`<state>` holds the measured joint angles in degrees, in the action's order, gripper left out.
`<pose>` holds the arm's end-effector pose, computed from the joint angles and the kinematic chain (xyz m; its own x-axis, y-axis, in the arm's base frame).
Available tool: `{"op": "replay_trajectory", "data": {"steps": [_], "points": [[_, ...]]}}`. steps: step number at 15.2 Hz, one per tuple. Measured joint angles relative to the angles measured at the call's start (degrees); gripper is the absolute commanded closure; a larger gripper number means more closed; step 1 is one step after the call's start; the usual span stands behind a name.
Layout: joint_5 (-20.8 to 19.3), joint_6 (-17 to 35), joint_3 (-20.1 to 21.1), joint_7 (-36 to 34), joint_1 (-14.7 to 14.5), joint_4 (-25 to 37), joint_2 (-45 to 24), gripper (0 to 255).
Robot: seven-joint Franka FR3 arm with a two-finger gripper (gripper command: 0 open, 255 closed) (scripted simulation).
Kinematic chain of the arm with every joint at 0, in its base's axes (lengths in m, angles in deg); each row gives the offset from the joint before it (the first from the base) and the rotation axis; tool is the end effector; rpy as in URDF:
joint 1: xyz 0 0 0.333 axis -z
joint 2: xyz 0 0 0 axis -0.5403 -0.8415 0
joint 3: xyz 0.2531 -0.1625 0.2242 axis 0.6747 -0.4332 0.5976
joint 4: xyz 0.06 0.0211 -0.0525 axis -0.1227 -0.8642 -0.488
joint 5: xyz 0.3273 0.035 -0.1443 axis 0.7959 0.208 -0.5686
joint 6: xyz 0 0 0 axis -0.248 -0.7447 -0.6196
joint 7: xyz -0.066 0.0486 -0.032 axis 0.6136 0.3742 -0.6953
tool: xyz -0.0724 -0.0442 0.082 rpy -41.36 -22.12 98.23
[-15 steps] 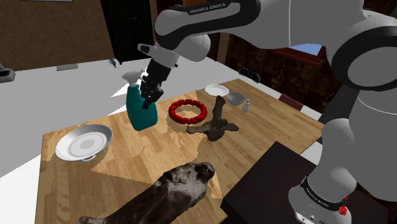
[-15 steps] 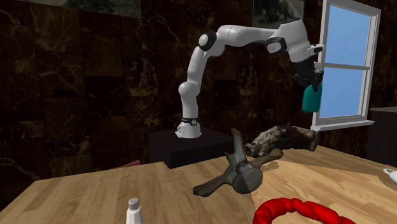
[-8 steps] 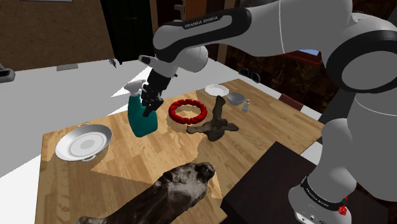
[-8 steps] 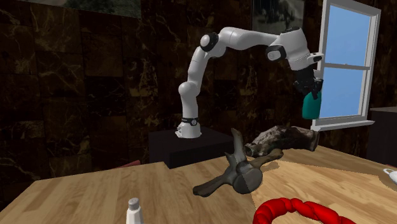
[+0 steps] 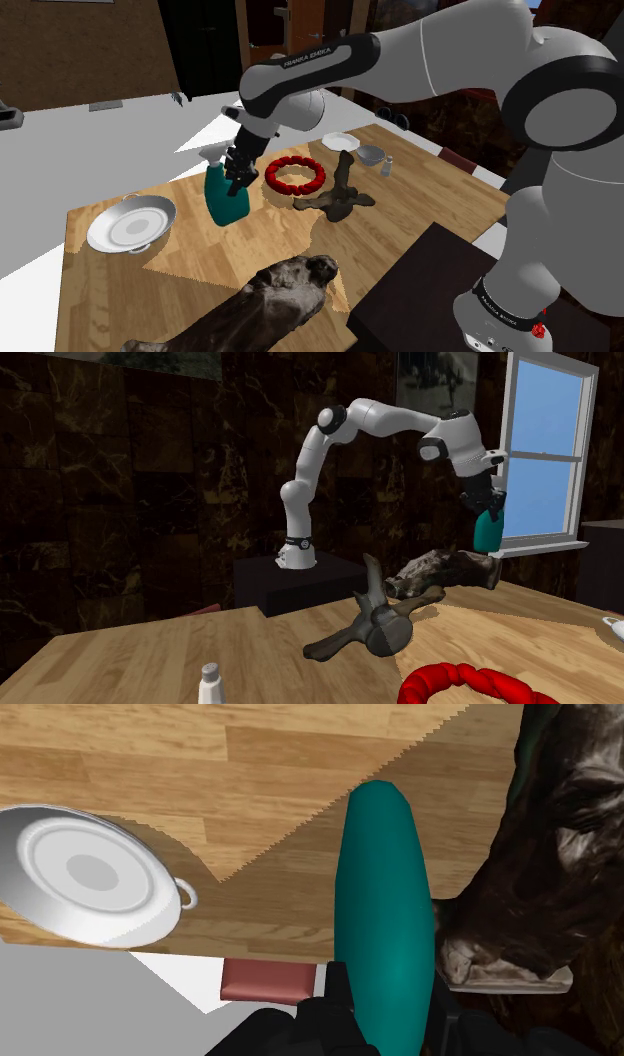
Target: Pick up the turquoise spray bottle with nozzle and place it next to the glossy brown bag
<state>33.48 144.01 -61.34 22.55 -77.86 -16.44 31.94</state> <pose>0.5886 0.2973 0.4553 0.1236 0.8481 0.5153 0.9900 -0.1411 -0.0053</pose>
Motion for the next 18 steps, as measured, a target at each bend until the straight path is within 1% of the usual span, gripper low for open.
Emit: {"op": "replay_trajectory", "data": {"steps": [18], "points": [[8.1,7.0,3.4,8.7,1.9,-2.5,-7.3,255]]}}
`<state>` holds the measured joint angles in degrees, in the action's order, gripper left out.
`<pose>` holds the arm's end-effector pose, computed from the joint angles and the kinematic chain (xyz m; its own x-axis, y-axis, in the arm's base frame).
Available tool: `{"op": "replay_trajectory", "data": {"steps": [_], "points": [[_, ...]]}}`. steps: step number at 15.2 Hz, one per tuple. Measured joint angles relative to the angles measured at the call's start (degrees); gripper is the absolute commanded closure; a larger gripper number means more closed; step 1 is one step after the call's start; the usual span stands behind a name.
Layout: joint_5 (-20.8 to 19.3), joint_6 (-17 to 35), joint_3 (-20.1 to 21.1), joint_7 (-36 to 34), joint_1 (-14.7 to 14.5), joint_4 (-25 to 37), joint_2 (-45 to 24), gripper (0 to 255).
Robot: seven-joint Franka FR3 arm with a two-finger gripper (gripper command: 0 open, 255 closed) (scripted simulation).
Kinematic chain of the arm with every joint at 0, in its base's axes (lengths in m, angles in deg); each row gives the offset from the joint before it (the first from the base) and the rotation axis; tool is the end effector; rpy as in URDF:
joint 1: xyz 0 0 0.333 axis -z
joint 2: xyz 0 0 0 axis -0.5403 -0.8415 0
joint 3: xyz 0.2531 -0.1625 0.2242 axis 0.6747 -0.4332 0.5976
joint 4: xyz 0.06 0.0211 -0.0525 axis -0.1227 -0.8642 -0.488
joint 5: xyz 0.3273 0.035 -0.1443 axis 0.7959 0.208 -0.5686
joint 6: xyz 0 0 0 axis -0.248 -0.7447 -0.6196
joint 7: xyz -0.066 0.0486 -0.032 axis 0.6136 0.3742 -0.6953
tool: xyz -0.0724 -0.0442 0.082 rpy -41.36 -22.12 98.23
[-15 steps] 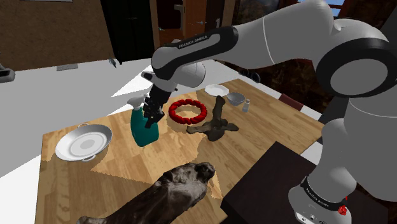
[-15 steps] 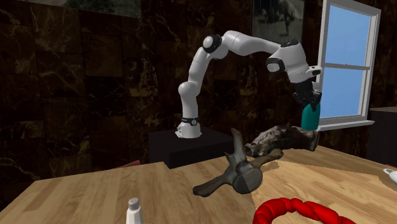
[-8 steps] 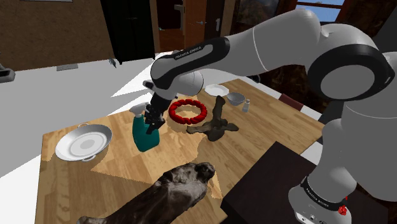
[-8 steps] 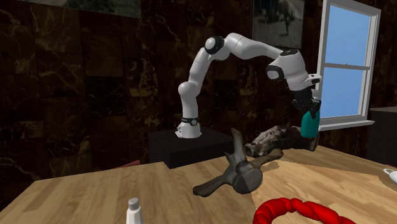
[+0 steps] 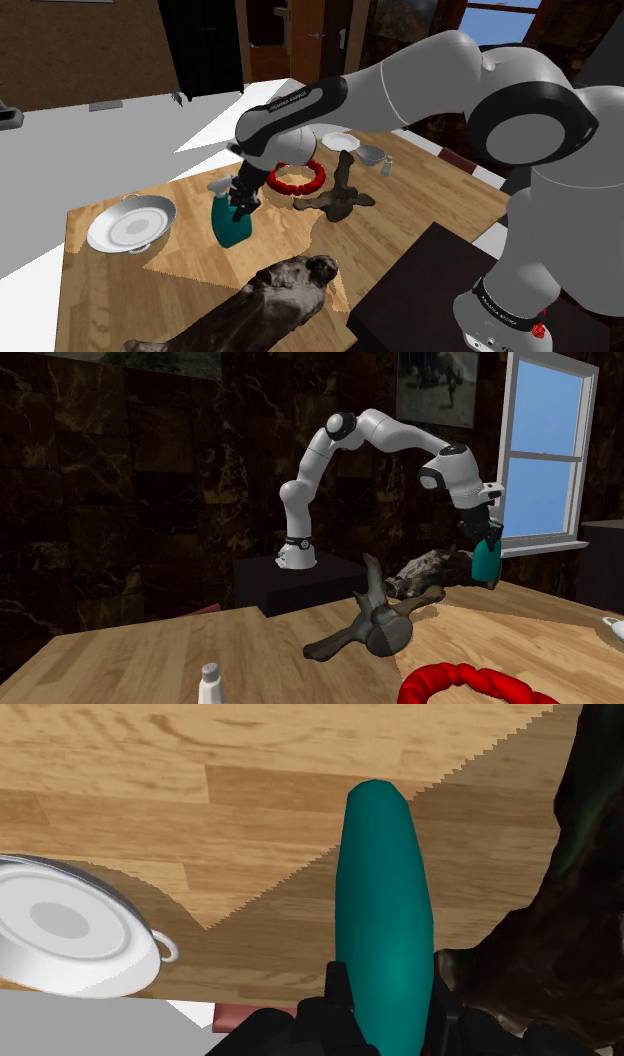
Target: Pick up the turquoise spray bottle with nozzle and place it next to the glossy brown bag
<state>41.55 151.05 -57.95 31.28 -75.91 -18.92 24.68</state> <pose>0.5971 0.3037 0.3624 0.1234 0.8481 0.5153 0.9900 -0.1409 -0.0052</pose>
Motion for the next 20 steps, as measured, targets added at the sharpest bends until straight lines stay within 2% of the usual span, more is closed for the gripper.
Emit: {"op": "replay_trajectory", "data": {"steps": [20], "points": [[9.2,6.0,4.9,9.8,3.3,2.1,-10.7,255]]}}
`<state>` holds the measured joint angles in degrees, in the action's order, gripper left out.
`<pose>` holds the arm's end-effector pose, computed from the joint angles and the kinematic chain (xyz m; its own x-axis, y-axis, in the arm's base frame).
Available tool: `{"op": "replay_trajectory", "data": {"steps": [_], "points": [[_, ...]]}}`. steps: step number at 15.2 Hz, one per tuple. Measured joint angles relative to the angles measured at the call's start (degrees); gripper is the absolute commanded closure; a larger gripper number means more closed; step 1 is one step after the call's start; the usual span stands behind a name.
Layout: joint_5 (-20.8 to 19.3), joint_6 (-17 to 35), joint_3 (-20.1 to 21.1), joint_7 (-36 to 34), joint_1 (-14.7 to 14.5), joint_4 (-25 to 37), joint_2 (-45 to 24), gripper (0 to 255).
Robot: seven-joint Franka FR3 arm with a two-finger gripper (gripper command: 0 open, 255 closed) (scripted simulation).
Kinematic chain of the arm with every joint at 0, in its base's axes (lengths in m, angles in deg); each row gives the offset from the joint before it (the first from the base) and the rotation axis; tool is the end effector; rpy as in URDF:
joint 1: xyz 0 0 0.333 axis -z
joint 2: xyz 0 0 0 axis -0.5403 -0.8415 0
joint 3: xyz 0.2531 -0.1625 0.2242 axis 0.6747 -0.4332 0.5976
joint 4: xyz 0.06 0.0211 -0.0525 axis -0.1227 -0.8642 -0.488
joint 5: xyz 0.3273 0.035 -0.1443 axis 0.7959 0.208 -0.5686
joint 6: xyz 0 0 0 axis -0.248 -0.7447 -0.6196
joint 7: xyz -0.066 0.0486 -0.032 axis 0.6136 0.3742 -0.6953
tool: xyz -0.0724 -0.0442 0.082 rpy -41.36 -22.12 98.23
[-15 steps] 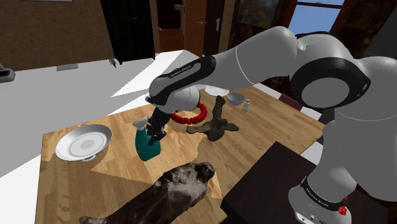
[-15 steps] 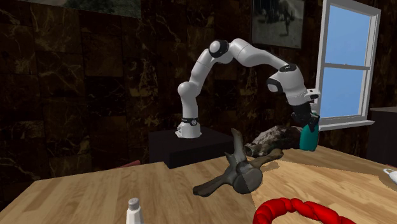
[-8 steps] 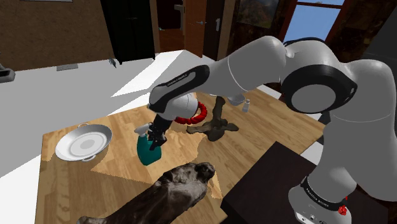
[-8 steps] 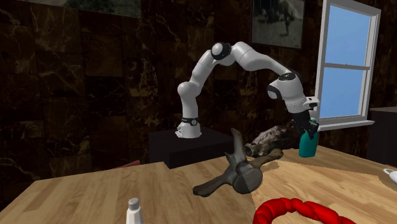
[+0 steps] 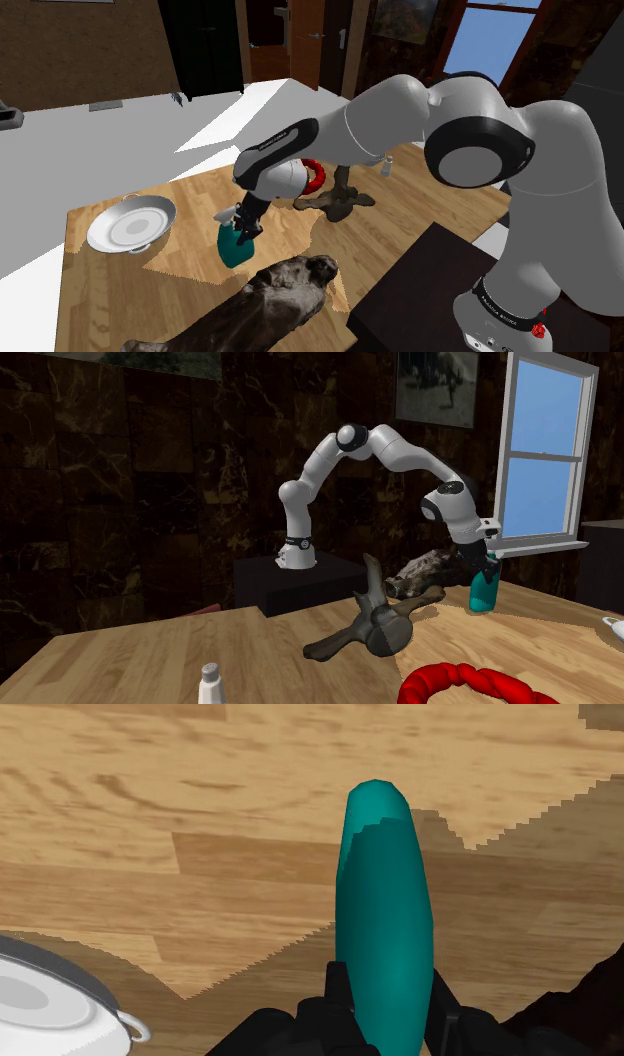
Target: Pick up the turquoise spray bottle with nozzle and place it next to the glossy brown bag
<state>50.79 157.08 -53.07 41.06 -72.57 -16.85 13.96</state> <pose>0.6093 0.3100 0.2540 0.1235 0.8480 0.5153 0.9900 -0.1410 -0.0052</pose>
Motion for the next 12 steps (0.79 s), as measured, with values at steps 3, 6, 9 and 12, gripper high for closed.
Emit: {"op": "replay_trajectory", "data": {"steps": [3,6,9,12], "points": [[1.0,0.6,0.6,1.1,0.5,0.5,-1.4,255],[1.2,0.7,0.7,1.4,0.5,0.5,-1.6,255],[1.2,0.7,0.7,1.4,0.5,0.5,-1.6,255],[1.2,0.8,0.7,1.4,0.5,0.5,-1.6,0]]}}
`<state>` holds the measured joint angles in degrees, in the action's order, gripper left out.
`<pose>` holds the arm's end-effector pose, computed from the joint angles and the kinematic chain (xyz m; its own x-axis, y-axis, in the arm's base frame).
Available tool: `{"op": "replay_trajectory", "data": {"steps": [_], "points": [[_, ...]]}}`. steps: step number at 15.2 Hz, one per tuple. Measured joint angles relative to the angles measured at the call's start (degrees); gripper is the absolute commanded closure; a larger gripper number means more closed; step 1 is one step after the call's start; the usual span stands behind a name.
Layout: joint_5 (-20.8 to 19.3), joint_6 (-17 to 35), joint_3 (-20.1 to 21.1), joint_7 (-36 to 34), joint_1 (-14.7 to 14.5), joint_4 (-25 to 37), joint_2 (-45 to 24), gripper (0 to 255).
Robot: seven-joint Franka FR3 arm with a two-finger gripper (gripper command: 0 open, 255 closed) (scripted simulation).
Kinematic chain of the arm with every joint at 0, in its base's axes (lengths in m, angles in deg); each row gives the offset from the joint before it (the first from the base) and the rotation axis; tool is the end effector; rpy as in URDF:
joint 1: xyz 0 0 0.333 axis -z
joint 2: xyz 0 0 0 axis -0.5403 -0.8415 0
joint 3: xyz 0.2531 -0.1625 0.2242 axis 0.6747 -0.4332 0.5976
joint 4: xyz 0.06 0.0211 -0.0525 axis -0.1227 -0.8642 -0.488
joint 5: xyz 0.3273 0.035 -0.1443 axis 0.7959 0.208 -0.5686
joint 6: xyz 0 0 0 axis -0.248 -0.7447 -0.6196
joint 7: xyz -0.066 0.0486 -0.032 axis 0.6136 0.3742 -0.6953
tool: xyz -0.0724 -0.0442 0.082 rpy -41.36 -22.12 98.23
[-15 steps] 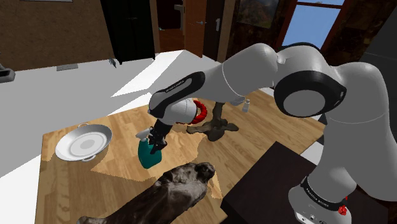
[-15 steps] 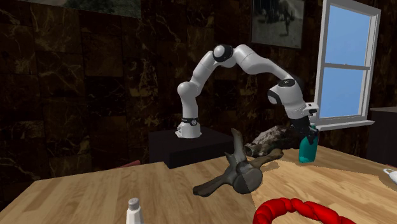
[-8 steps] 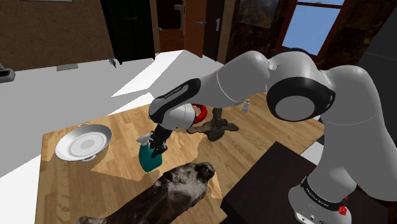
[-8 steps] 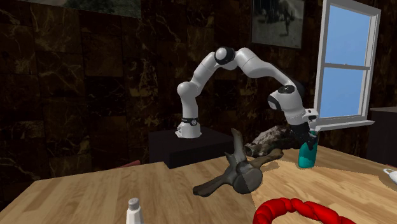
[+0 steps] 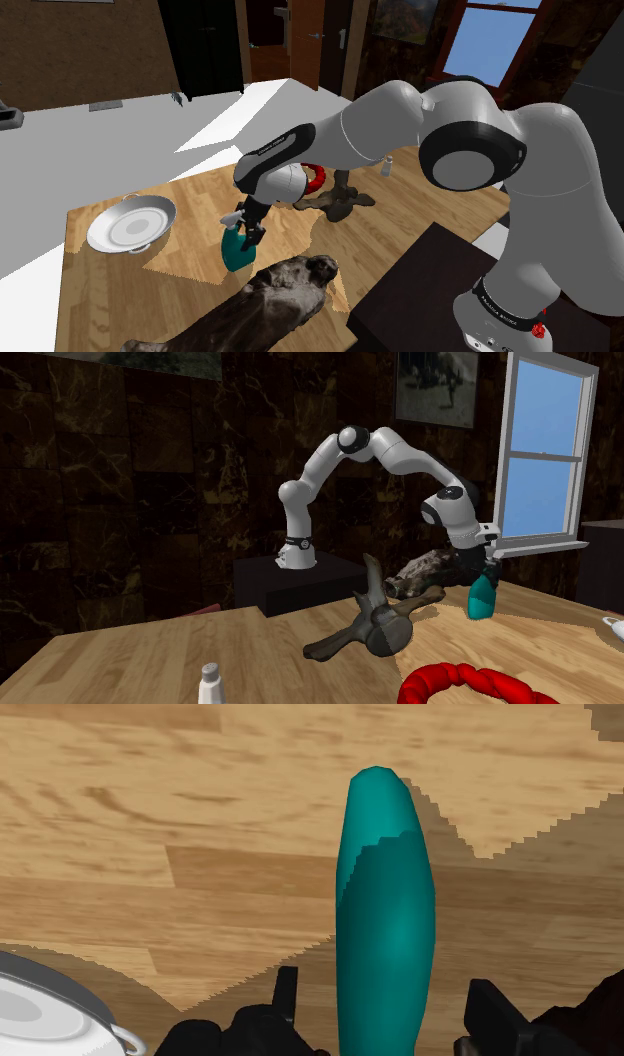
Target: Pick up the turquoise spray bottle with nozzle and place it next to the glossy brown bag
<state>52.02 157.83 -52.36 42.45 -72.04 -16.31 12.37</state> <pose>0.6107 0.3101 0.2387 0.1233 0.8480 0.5155 0.9900 -0.1410 -0.0048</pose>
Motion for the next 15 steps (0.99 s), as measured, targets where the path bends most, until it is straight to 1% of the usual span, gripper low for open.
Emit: {"op": "replay_trajectory", "data": {"steps": [4,9,15], "points": [[0.0,0.0,0.0,0.0,0.0,0.0,0.0,0],[-2.6,-2.1,-2.1,-1.0,-0.1,-3.8,5.6,0],[-3.0,-2.5,-2.4,-1.1,-0.1,-4.6,6.6,0]]}}
